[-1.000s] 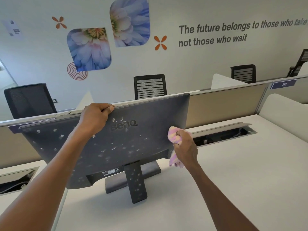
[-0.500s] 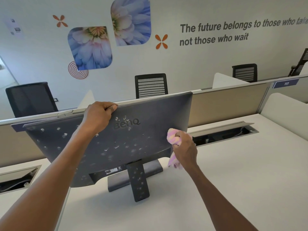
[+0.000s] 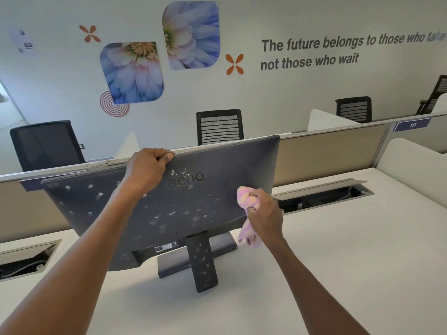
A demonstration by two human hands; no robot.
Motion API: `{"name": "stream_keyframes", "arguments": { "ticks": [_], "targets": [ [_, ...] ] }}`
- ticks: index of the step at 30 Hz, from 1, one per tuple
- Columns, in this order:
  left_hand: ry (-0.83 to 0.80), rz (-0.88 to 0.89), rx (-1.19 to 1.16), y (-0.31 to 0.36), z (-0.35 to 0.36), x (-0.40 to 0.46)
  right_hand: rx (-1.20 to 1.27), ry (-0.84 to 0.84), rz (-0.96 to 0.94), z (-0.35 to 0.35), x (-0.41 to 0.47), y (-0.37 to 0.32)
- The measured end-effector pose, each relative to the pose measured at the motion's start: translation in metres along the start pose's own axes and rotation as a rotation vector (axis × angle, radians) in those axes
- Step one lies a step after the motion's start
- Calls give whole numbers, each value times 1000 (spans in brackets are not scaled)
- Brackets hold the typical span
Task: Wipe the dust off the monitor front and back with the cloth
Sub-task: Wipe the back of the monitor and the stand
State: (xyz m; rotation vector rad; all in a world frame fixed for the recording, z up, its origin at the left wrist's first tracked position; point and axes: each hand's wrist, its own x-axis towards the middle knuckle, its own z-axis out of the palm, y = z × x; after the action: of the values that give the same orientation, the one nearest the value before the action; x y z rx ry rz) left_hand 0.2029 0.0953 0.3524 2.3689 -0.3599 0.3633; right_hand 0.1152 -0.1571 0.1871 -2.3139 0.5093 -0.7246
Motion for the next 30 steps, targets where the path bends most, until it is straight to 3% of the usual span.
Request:
{"name": "stream_keyframes", "arguments": {
  "ticks": [3, 7, 13, 17, 21, 26, 30],
  "targets": [
    [-1, 1, -10, 0, 1, 0, 61, 65, -116, -5, 4, -23],
    [-1, -1, -2, 1, 2, 0, 69, -31, -235, 14, -17, -33],
    [3, 1, -1, 0, 1, 0, 5, -39, -28, 11, -13, -28],
    [6, 4, 8, 1, 2, 0, 113, 9, -123, 10, -11, -63],
    [6, 6, 15, 2, 1, -1, 151, -79, -295, 28, -36, -74],
    [9, 14, 6, 1, 1, -2, 111, -27, -165, 32, -40, -59],
    [1, 22, 25, 1, 1, -1, 163, 70, -200, 21, -27, -83]
  ]
}}
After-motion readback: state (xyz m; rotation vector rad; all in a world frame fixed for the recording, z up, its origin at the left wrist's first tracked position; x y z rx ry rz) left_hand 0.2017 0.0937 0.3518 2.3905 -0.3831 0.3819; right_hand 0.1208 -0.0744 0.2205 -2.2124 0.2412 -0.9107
